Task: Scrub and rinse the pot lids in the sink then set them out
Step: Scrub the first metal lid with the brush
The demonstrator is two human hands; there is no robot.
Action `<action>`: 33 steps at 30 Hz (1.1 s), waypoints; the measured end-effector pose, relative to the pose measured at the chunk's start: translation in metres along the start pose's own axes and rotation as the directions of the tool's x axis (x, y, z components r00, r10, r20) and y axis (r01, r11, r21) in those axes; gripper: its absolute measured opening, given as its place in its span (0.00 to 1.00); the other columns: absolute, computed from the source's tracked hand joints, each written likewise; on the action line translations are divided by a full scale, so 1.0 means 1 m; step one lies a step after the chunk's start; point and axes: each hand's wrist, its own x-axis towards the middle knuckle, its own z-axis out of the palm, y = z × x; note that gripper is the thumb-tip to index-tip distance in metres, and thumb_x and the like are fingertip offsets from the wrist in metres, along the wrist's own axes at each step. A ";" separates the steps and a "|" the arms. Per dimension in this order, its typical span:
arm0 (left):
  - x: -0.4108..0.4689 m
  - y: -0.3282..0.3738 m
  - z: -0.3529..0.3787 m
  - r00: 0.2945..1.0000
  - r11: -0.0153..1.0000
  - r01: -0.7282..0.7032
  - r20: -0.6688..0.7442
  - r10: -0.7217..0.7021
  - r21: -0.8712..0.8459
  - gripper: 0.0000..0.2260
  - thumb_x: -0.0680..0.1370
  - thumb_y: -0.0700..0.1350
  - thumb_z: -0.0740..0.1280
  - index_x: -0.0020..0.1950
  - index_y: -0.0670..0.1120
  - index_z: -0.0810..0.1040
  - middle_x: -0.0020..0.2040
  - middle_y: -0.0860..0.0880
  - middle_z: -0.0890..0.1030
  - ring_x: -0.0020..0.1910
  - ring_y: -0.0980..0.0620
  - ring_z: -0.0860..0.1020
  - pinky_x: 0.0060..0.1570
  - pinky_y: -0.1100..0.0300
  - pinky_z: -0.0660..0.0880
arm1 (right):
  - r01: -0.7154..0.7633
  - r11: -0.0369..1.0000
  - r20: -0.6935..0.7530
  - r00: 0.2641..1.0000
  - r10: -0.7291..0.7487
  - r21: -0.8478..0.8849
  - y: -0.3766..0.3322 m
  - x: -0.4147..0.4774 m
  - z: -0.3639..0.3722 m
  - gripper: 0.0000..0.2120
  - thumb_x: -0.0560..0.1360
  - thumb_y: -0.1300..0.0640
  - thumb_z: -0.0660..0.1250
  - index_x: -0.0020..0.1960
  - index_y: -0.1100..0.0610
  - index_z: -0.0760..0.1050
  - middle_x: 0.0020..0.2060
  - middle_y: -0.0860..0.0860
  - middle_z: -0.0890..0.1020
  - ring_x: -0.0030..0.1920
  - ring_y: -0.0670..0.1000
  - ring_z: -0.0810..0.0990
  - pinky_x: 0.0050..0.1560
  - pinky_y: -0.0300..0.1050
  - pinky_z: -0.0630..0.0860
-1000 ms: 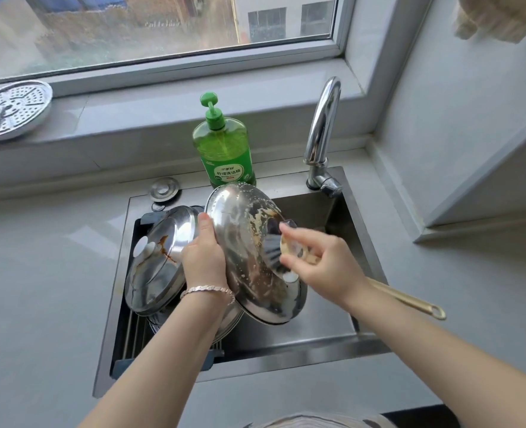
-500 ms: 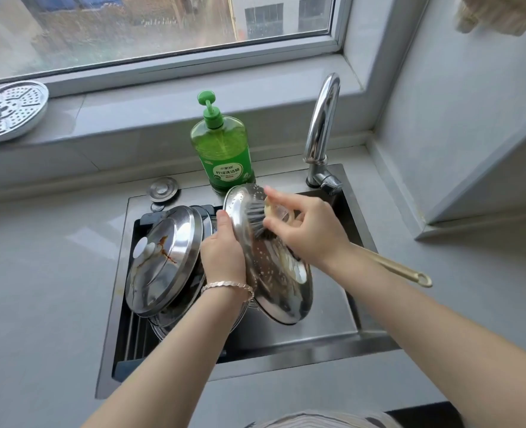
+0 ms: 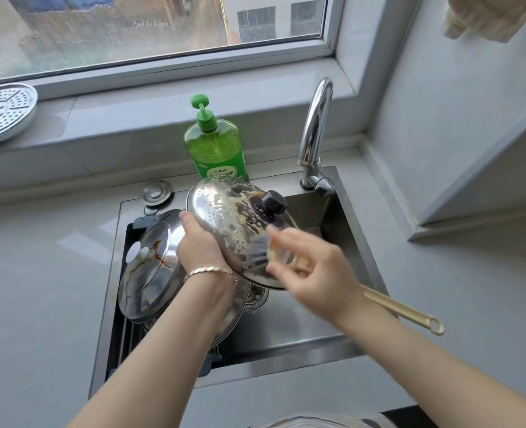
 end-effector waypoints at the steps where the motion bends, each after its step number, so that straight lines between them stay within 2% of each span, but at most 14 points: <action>1: 0.002 -0.002 -0.001 1.000 1.000 0.007 0.009 -0.007 -0.012 0.20 0.79 0.58 0.57 0.35 0.44 0.70 0.39 0.50 0.75 0.44 0.47 0.75 0.54 0.54 0.75 | -0.109 0.994 -0.021 0.994 0.110 0.028 0.011 0.009 -0.005 0.23 0.70 0.56 0.71 0.62 0.41 0.73 0.46 0.39 0.81 0.24 0.40 0.70 0.27 0.29 0.65; 3: -0.001 -0.004 -0.002 0.999 1.000 0.018 0.034 -0.017 -0.019 0.18 0.78 0.59 0.59 0.35 0.48 0.71 0.38 0.51 0.76 0.44 0.47 0.77 0.54 0.52 0.76 | -0.349 0.936 -0.054 0.935 0.351 0.038 0.034 0.031 -0.017 0.22 0.71 0.54 0.70 0.63 0.43 0.73 0.52 0.44 0.82 0.34 0.38 0.74 0.37 0.36 0.72; 5: -0.004 -0.005 -0.001 0.998 1.000 0.006 0.055 -0.005 -0.018 0.18 0.78 0.59 0.59 0.36 0.48 0.73 0.38 0.51 0.78 0.44 0.47 0.79 0.52 0.53 0.77 | -0.478 0.875 -0.072 0.873 0.483 0.072 0.042 0.042 -0.022 0.22 0.71 0.53 0.70 0.64 0.46 0.74 0.57 0.47 0.81 0.49 0.41 0.77 0.51 0.36 0.70; 8: -0.006 -0.004 0.000 0.999 0.999 -0.038 0.037 0.038 -0.012 0.19 0.79 0.58 0.58 0.34 0.47 0.71 0.34 0.51 0.76 0.37 0.50 0.76 0.44 0.57 0.75 | -0.393 0.913 -0.025 0.917 0.398 0.106 0.022 0.029 -0.012 0.22 0.70 0.54 0.71 0.63 0.46 0.75 0.54 0.48 0.83 0.47 0.46 0.80 0.52 0.40 0.75; 11: -0.001 -0.006 -0.002 0.998 0.999 -0.034 0.045 0.035 -0.011 0.19 0.78 0.58 0.59 0.35 0.47 0.73 0.35 0.51 0.78 0.39 0.48 0.78 0.49 0.53 0.77 | -0.304 0.950 0.066 0.952 0.300 0.076 0.008 0.014 -0.009 0.21 0.70 0.55 0.71 0.63 0.45 0.75 0.45 0.40 0.82 0.37 0.48 0.78 0.45 0.41 0.77; 15: -0.005 -0.007 -0.002 0.997 0.998 -0.054 0.062 0.055 -0.016 0.20 0.78 0.58 0.59 0.33 0.46 0.72 0.33 0.50 0.76 0.37 0.47 0.77 0.45 0.53 0.77 | -0.462 0.881 -0.027 0.884 0.467 0.104 0.034 0.032 -0.018 0.22 0.70 0.55 0.71 0.64 0.48 0.74 0.56 0.46 0.81 0.55 0.45 0.79 0.56 0.38 0.72; 17: -0.004 -0.005 -0.002 0.996 0.997 -0.081 0.041 0.081 0.006 0.21 0.78 0.58 0.59 0.31 0.46 0.70 0.32 0.50 0.74 0.34 0.49 0.75 0.41 0.55 0.76 | -0.417 0.900 0.007 0.908 0.419 0.126 0.022 0.026 -0.013 0.22 0.70 0.54 0.71 0.64 0.47 0.74 0.56 0.48 0.81 0.51 0.45 0.80 0.54 0.39 0.74; 19: 0.005 -0.007 -0.003 0.997 0.999 -0.047 0.054 0.048 -0.008 0.21 0.77 0.60 0.60 0.33 0.46 0.74 0.34 0.49 0.78 0.40 0.45 0.79 0.50 0.49 0.78 | -0.314 0.942 0.059 0.949 0.309 0.122 0.007 0.017 -0.009 0.21 0.70 0.54 0.71 0.62 0.44 0.75 0.52 0.51 0.83 0.44 0.51 0.81 0.50 0.45 0.78; 21: 0.010 -0.007 -0.005 0.999 0.999 -0.018 0.037 0.019 -0.027 0.20 0.76 0.61 0.60 0.34 0.47 0.75 0.37 0.49 0.79 0.43 0.45 0.79 0.53 0.47 0.77 | -0.299 0.947 0.073 0.953 0.293 0.114 0.011 0.016 -0.013 0.22 0.69 0.55 0.72 0.62 0.44 0.75 0.51 0.50 0.84 0.38 0.46 0.79 0.47 0.40 0.77; 24: 0.014 -0.003 -0.005 1.000 0.996 0.005 0.024 -0.003 -0.091 0.19 0.76 0.61 0.60 0.36 0.48 0.75 0.41 0.50 0.80 0.43 0.49 0.79 0.50 0.52 0.78 | -0.442 0.891 -0.017 0.895 0.446 0.101 0.038 0.025 -0.022 0.22 0.70 0.56 0.72 0.63 0.49 0.75 0.57 0.48 0.81 0.54 0.43 0.78 0.58 0.39 0.72; 26: 0.012 0.002 -0.002 1.000 0.996 -0.012 -0.018 0.011 -0.089 0.19 0.76 0.61 0.60 0.38 0.47 0.75 0.44 0.50 0.79 0.41 0.52 0.78 0.44 0.57 0.77 | -0.444 0.883 -0.043 0.890 0.455 0.151 0.037 0.019 -0.016 0.21 0.70 0.57 0.71 0.63 0.50 0.75 0.53 0.45 0.82 0.46 0.38 0.78 0.50 0.31 0.72; 29: 0.018 0.004 -0.001 0.993 0.994 0.021 -0.116 -0.033 -0.106 0.18 0.77 0.61 0.59 0.43 0.46 0.72 0.49 0.48 0.78 0.48 0.48 0.78 0.54 0.54 0.76 | -0.201 0.957 -0.018 0.978 0.209 0.208 0.008 -0.004 0.000 0.22 0.70 0.60 0.72 0.60 0.42 0.75 0.38 0.33 0.80 0.24 0.41 0.68 0.30 0.27 0.66; 31: 0.020 0.007 -0.001 0.984 0.989 0.065 -0.155 -0.086 -0.137 0.18 0.76 0.61 0.58 0.45 0.46 0.71 0.49 0.48 0.77 0.49 0.47 0.77 0.58 0.52 0.75 | -0.089 0.984 -0.062 0.993 0.100 0.155 0.004 -0.008 0.003 0.25 0.70 0.62 0.72 0.58 0.37 0.73 0.39 0.32 0.79 0.25 0.42 0.69 0.30 0.28 0.67; 33: 0.021 0.006 -0.002 0.977 0.981 0.100 -0.169 -0.128 -0.166 0.18 0.76 0.61 0.58 0.47 0.46 0.71 0.49 0.48 0.77 0.50 0.46 0.78 0.57 0.51 0.75 | -0.180 0.966 -0.176 0.961 0.213 0.183 0.020 0.005 -0.002 0.22 0.71 0.61 0.72 0.61 0.44 0.75 0.38 0.36 0.79 0.30 0.42 0.74 0.33 0.31 0.71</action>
